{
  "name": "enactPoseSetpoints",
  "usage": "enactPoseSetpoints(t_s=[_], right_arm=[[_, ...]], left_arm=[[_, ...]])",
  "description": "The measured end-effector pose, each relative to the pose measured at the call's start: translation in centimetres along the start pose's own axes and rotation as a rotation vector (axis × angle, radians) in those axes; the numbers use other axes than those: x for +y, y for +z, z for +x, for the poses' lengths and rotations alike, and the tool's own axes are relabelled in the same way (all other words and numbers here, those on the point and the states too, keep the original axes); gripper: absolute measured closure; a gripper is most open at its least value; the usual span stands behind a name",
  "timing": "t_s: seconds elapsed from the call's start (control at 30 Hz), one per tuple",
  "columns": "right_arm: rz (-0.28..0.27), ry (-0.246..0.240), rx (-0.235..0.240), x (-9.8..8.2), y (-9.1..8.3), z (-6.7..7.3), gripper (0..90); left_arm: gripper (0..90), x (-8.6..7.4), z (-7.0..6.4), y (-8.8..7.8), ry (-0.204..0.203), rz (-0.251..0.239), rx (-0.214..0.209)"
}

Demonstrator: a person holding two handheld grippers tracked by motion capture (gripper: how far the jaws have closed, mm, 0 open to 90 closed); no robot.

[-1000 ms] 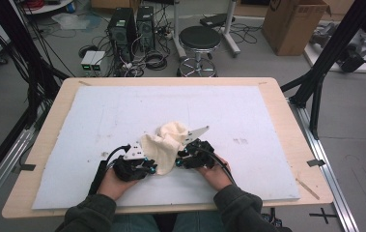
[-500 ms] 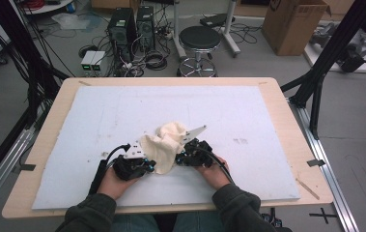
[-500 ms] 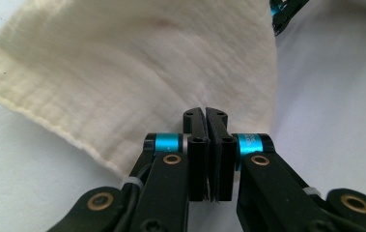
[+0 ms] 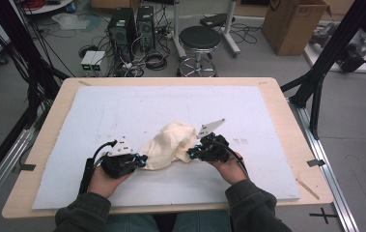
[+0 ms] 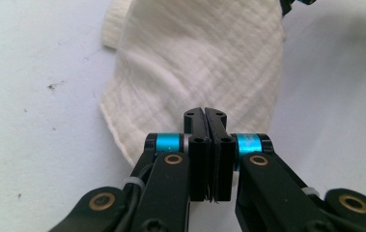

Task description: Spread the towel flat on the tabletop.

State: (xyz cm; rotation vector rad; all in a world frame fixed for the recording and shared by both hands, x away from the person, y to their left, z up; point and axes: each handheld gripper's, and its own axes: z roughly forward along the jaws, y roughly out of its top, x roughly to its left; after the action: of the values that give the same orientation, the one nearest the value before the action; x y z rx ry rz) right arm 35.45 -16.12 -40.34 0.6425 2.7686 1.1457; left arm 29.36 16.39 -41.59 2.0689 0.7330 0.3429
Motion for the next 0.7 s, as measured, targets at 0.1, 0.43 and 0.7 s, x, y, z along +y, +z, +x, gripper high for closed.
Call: enactPoseSetpoints(t_s=[0.1,0.43,0.7], right_arm=[[0.001,-0.016,0.018,-0.4,-0.9,0.0,86.7],[0.027,-0.026,0.036,-2.6,-3.7,-0.3,85.0],[0.044,-0.018,0.011,-3.3,-4.0,-0.8,84.4]], left_arm=[[88.0,-0.1,0.0,-0.5,0.002,-0.006,0.008],[88.0,-0.6,-0.2,-1.7,0.003,-0.012,0.021],[87.9,-0.8,-0.3,-1.4,0.004,0.0,0.018]])
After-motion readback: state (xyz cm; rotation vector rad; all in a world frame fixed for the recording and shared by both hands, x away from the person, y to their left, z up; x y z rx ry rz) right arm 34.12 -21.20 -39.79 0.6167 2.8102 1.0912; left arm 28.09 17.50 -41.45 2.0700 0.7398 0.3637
